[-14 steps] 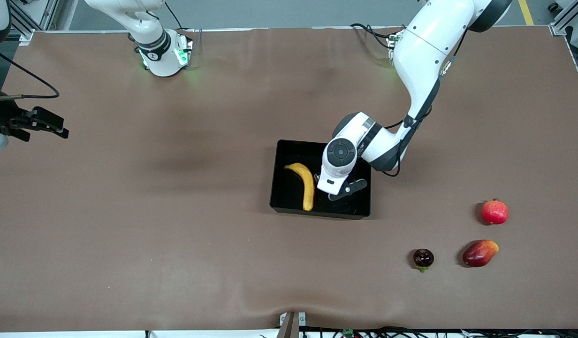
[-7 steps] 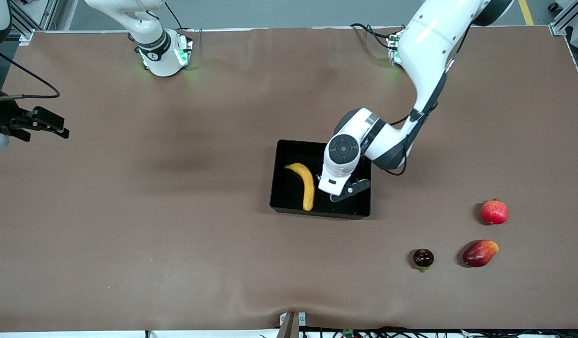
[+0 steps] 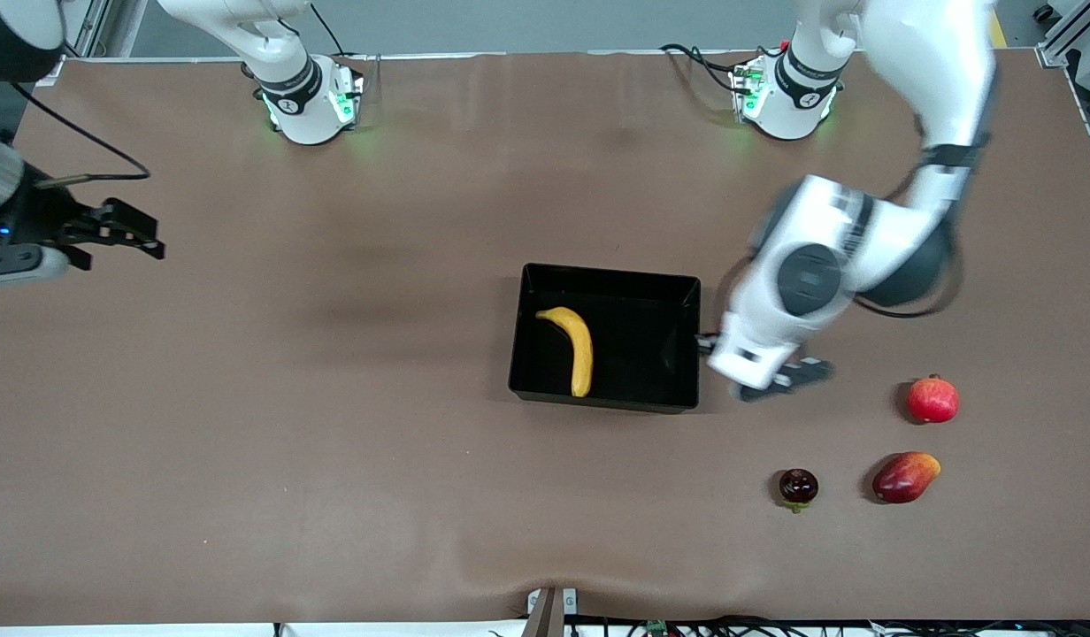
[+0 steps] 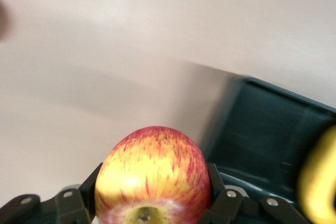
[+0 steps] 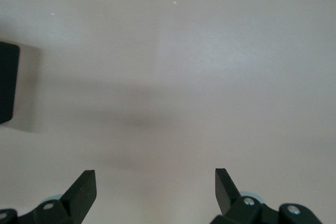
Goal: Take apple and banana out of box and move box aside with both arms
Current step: 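Lift the apple out of the box with the left gripper, then set the apple beside the red apple while the right gripper approaches the box, then move the left gripper back over the box toward the banana, then lower the left gripper into the box and grasp the yellow banana, then lift the banana out with the left gripper while the right gripper grips the box rim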
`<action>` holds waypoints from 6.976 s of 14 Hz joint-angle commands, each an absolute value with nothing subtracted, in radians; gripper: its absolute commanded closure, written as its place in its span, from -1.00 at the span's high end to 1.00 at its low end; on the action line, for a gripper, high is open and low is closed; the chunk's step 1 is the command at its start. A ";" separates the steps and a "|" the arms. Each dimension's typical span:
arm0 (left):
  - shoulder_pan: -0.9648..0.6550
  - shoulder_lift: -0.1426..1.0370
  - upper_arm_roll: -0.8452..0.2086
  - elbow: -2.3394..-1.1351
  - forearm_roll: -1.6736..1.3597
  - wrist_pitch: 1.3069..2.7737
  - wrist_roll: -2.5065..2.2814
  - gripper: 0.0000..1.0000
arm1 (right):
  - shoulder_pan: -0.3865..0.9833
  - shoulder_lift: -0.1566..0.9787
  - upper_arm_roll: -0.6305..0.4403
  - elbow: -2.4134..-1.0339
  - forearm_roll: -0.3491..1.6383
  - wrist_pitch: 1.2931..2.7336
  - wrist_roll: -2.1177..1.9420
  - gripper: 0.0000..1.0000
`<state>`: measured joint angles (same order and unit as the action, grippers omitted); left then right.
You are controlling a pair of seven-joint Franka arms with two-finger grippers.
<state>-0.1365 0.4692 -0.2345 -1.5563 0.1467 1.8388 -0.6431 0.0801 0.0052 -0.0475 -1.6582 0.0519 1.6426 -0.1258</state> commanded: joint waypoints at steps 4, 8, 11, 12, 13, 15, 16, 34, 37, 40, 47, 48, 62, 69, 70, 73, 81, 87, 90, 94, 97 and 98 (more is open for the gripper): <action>0.040 0.500 -0.244 -1.660 0.170 1.905 -0.477 -1.00 | 0.207 0.087 -0.052 -1.646 0.064 1.744 -0.121 1.00; 0.104 0.512 -0.241 -1.813 0.170 2.141 -0.437 -1.00 | 0.239 0.149 -0.052 -1.643 0.182 1.767 -0.100 1.00; 0.107 0.518 -0.238 -1.899 0.184 2.278 -0.437 -1.00 | 0.271 0.173 -0.054 -1.644 0.235 1.813 -0.098 1.00; 0.107 0.520 -0.238 -1.913 0.204 2.298 -0.437 -1.00 | 0.290 0.178 -0.055 -1.643 0.233 1.815 -0.094 1.00; 0.107 0.519 -0.238 -1.924 0.221 2.307 -0.437 -1.00 | 0.301 0.184 -0.055 -1.643 0.233 1.828 -0.072 1.00; 0.127 0.505 -0.238 -1.956 0.248 2.318 -0.436 -1.00 | 0.337 0.196 -0.058 -1.641 0.233 1.838 -0.016 1.00; 0.147 0.497 -0.241 -1.971 0.293 2.319 -0.433 -1.00 | 0.354 0.210 -0.060 -1.637 0.232 1.839 0.014 1.00; 0.333 0.474 -0.253 -2.033 0.397 2.365 -0.322 1.00 | 0.575 0.376 -0.061 -1.588 0.235 2.046 0.209 1.00; 0.333 0.411 -0.326 -2.023 0.390 2.333 -0.362 1.00 | 0.587 0.411 -0.063 -1.557 0.235 2.046 0.227 1.00; 0.331 0.374 -0.451 -1.932 0.263 2.185 -0.420 1.00 | 0.589 0.428 -0.063 -1.551 0.233 2.046 0.227 1.00; 0.114 0.454 -0.584 -1.688 0.206 2.037 -0.862 1.00 | 0.581 0.463 -0.095 -1.552 0.235 2.042 0.229 1.00; 0.089 0.471 -0.584 -1.669 0.209 2.037 -0.896 1.00 | 0.571 0.463 -0.095 -1.557 0.235 2.043 0.227 1.00; -0.238 0.822 -0.574 -1.503 0.526 2.285 -1.063 1.00 | 0.577 0.495 -0.120 -1.557 0.236 2.046 0.227 1.00; -0.297 0.913 -0.548 -1.502 0.525 2.381 -0.966 1.00 | 0.578 0.506 -0.120 -1.557 0.235 2.051 0.227 1.00; -0.317 0.913 -0.532 -1.500 0.523 2.381 -0.969 0.84 | 0.578 0.508 -0.120 -1.557 0.236 2.060 0.227 1.00; -0.350 0.913 -0.508 -1.490 0.511 2.381 -0.983 -0.31 | 0.578 0.511 -0.120 -1.557 0.236 2.062 0.227 1.00; -0.342 0.855 -0.509 -1.460 0.515 2.300 -0.986 -1.00 | 0.577 0.511 -0.120 -1.557 0.236 2.062 0.227 1.00; -0.318 0.704 -0.514 -1.459 0.486 2.247 -0.977 -1.00 | 0.589 0.512 -0.120 -1.555 0.264 2.082 0.229 1.00; -0.252 0.606 -0.518 -1.460 0.437 2.206 -0.966 -1.00 | 0.598 0.525 -0.120 -1.554 0.267 2.101 0.229 1.00; -0.073 0.511 -0.532 -1.500 0.313 2.116 -0.888 -1.00 | 0.635 0.540 -0.118 -1.552 0.264 2.131 0.229 1.00; 0.044 0.477 -0.537 -1.580 0.304 2.085 -0.833 -1.00 | 0.675 0.578 -0.120 -1.551 0.270 2.209 0.273 1.00; 0.085 0.471 -0.537 -1.607 0.305 2.082 -0.833 -1.00 | 0.689 0.601 -0.120 -1.548 0.268 2.218 0.282 1.00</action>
